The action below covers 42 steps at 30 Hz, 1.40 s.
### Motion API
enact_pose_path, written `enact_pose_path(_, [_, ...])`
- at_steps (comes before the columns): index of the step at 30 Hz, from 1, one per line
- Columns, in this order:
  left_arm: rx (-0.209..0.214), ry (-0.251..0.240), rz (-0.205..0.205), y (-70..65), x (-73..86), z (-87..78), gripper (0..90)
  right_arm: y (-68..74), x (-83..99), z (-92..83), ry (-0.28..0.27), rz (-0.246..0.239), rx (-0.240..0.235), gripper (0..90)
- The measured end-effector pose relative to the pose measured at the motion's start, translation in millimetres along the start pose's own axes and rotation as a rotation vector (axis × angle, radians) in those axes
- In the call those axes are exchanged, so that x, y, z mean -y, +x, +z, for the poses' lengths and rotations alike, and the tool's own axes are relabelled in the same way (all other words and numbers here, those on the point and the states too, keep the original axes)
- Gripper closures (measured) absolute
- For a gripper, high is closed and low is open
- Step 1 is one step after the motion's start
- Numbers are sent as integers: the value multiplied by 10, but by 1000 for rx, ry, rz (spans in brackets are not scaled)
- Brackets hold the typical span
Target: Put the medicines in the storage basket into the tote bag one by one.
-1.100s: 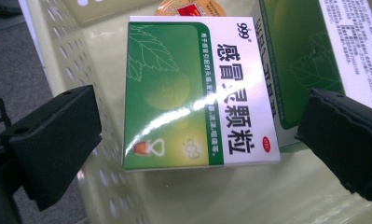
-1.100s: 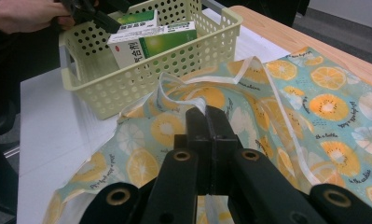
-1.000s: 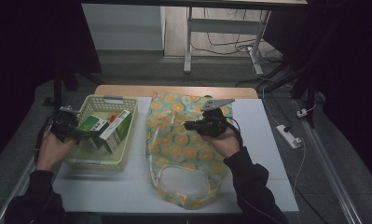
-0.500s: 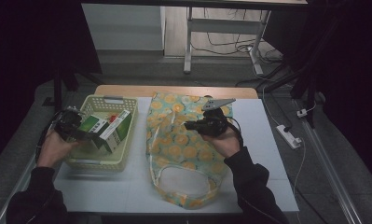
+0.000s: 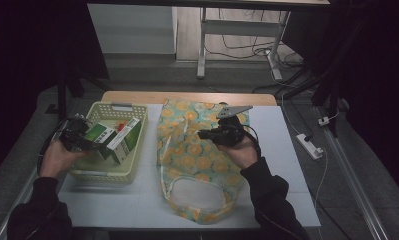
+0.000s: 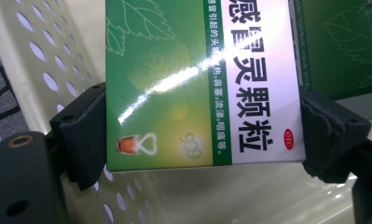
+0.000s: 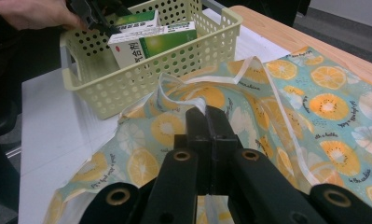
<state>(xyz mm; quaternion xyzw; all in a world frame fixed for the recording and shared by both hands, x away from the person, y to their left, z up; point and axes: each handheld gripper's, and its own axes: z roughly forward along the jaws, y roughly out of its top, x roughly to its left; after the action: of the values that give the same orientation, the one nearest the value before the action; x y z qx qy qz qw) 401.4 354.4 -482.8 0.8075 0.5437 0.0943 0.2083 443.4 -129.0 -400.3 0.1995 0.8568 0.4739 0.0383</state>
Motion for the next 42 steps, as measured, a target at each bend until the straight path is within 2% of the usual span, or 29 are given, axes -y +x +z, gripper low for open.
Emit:
enact_pose_path(4, [-19,-8,-5,-16,9,-11,165,-2,3,7,1,2,0,900])
enact_pose_path(8, [-18,-35,-20,-15,25,-58,168,-4,4,9,2,3,2,900])
enact_pose_path(11, [-16,-68,-35,-14,36,-131,169,-8,5,6,-1,3,2,900])
enact_pose_path(15, [-11,-137,-59,-26,55,-263,170,-14,4,-1,-5,5,4,900])
enact_pose_path(22, [-20,-217,-62,-74,80,-484,170,-17,7,-1,-6,8,3,900])
enact_pose_path(26, [-38,-233,-47,-104,75,-603,170,-21,6,-6,-6,8,6,900])
enact_pose_path(29, [-15,-247,-43,-105,77,-678,170,-27,9,-5,-8,11,6,900])
enact_pose_path(34, [-7,-263,-42,-114,101,-802,170,-41,14,-10,-10,15,9,900])
enact_pose_path(42, [8,-284,-8,-245,111,-998,170,-42,14,-13,-12,14,11,900])
